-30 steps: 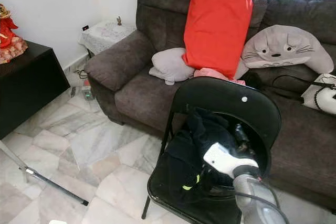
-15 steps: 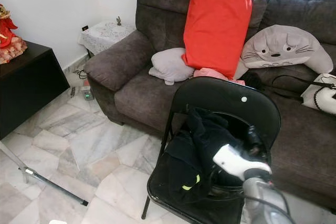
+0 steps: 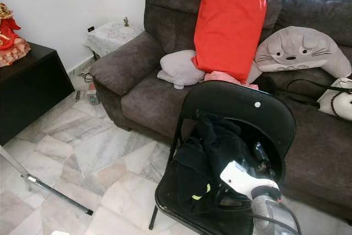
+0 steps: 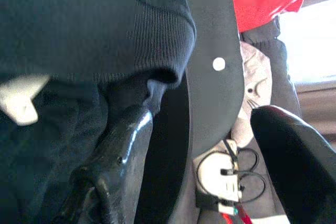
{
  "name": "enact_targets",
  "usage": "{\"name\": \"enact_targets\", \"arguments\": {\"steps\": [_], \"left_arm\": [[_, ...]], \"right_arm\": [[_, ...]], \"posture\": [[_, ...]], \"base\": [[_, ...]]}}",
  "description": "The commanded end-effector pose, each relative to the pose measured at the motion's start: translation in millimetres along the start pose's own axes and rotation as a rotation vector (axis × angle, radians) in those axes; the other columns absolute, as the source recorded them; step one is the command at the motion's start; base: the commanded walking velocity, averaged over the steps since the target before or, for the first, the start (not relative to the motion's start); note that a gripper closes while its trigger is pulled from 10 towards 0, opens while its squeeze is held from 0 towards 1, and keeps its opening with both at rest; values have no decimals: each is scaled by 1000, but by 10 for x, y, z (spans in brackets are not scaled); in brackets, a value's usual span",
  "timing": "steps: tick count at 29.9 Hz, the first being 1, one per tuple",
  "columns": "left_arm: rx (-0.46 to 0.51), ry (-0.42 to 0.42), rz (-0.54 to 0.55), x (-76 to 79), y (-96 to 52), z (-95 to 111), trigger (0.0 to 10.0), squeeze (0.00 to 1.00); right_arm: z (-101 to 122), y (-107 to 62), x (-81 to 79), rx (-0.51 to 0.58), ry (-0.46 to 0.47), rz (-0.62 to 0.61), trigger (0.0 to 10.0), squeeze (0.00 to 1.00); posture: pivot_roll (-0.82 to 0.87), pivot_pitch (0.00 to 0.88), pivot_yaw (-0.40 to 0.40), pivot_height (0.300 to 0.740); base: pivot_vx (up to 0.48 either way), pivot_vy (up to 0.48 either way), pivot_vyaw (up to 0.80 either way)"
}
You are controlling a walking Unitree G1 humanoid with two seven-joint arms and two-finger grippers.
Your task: Hang hanger
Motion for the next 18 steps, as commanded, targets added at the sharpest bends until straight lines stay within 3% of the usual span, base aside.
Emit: {"name": "enact_targets", "arguments": {"steps": [1, 6, 12, 18], "left_arm": [[-25, 10, 4, -28, -17, -74, 10000, 0], [-25, 11, 2, -24, -16, -72, 10000, 0], [-24, 12, 2, -21, -14, -69, 10000, 0], [-22, 10, 3, -22, -14, -64, 10000, 0]], "right_arm": [[-25, -56, 8, -15, 2, 4, 10000, 0], [0, -160, -47, 3, -11, 25, 10000, 0], [65, -168, -87, 63, -69, 48, 10000, 0], [73, -54, -69, 119, -236, 54, 10000, 0]], "posture": [[25, 92, 16, 740], [17, 90, 17, 740], [16, 90, 17, 740], [13, 88, 17, 740]], "base": [[0, 0, 0], [0, 0, 0], [0, 0, 0], [0, 0, 0]]}}
Point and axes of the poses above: a point about 5 cm out from each wrist's last joint towards the gripper, its own y axis pointing out of the wrist towards the gripper, its own z axis along the axis of the wrist's last joint, x = y × z, the point moved 5 cm from there along y, pointing out of the wrist towards the gripper, and after that the axes turned 11 degrees about -y, right-handed, at the moved point
